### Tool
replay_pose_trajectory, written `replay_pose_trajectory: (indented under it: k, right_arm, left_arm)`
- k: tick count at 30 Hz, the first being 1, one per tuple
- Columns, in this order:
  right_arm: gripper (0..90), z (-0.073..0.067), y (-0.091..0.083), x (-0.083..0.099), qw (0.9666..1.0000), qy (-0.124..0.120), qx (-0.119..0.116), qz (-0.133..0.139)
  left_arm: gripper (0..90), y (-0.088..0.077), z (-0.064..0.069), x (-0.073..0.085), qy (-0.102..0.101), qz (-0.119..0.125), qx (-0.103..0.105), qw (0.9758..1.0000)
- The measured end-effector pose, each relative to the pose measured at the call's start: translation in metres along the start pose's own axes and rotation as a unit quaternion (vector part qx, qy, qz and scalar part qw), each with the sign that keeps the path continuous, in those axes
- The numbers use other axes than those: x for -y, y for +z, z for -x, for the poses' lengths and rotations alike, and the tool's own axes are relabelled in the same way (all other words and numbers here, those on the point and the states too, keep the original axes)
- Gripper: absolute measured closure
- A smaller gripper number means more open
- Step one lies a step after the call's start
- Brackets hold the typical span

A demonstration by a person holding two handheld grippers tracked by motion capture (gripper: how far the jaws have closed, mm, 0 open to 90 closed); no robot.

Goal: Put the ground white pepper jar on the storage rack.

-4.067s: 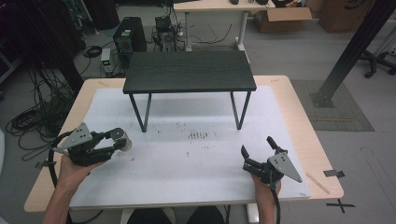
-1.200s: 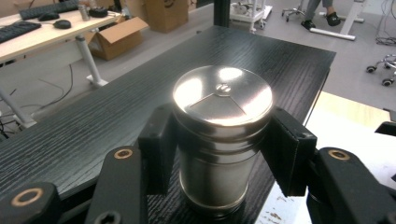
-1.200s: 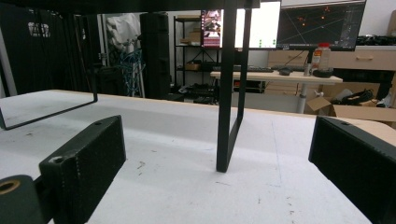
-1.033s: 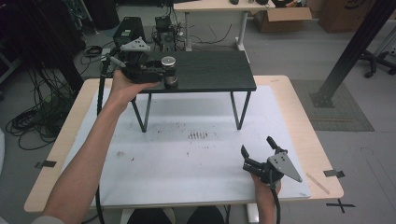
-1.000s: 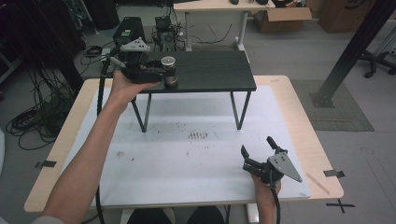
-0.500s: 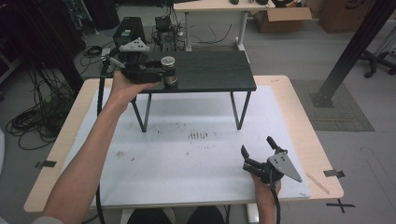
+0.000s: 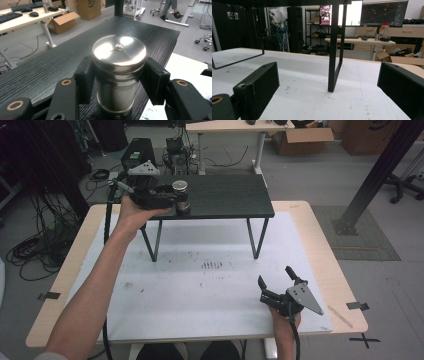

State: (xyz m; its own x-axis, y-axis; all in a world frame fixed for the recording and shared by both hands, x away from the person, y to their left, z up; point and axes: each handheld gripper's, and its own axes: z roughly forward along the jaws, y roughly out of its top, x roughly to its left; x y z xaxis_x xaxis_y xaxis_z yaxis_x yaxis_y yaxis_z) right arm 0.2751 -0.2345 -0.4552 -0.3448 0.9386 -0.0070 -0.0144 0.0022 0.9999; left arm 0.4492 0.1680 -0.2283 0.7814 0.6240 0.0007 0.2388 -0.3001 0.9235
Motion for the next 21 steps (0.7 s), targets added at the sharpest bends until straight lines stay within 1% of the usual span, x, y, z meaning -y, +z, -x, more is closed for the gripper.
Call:
replay_pose_trajectory:
  k: [4, 6, 9, 11, 14, 16, 18, 21]
  right_arm:
    - [3.5, 0.0, 0.0, 0.0, 1.0, 0.0, 0.0, 0.0]
    - [3.5, 0.0, 0.0, 0.0, 1.0, 0.0, 0.0, 0.0]
    - [3.5, 0.0, 0.0, 0.0, 1.0, 0.0, 0.0, 0.0]
    - [3.5, 0.0, 0.0, 0.0, 1.0, 0.0, 0.0, 0.0]
    - [3.5, 0.0, 0.0, 0.0, 1.0, 0.0, 0.0, 0.0]
    - [3.5, 0.0, 0.0, 0.0, 1.0, 0.0, 0.0, 0.0]
    - [3.5, 0.0, 0.0, 0.0, 1.0, 0.0, 0.0, 0.0]
    - [3.5, 0.0, 0.0, 0.0, 1.0, 0.0, 0.0, 0.0]
  left_arm:
    - [48.2, 0.0, 0.0006, 0.0003, 0.004, 0.002, -0.004, 1.0]
    - [47.3, -0.0001, 0.0006, -0.0001, 0.002, 0.002, -0.002, 1.0]
    - [42.5, -0.0001, 0.0016, -0.0006, 0.001, -0.001, -0.001, 1.0]
    - [37.7, 0.0006, 0.002, -0.0006, -0.001, -0.008, -0.003, 1.0]
    - [27.5, 0.0015, 0.0016, -0.0003, -0.01, -0.015, -0.01, 0.9998]
    - [21.6, 0.0018, 0.0016, -0.0005, -0.016, -0.016, -0.01, 0.9997]
    - [14.8, 0.0021, 0.0024, -0.0008, -0.016, -0.018, -0.013, 0.9996]
    - [7.6, 0.0022, 0.0038, -0.0017, -0.02, -0.017, -0.015, 0.9995]
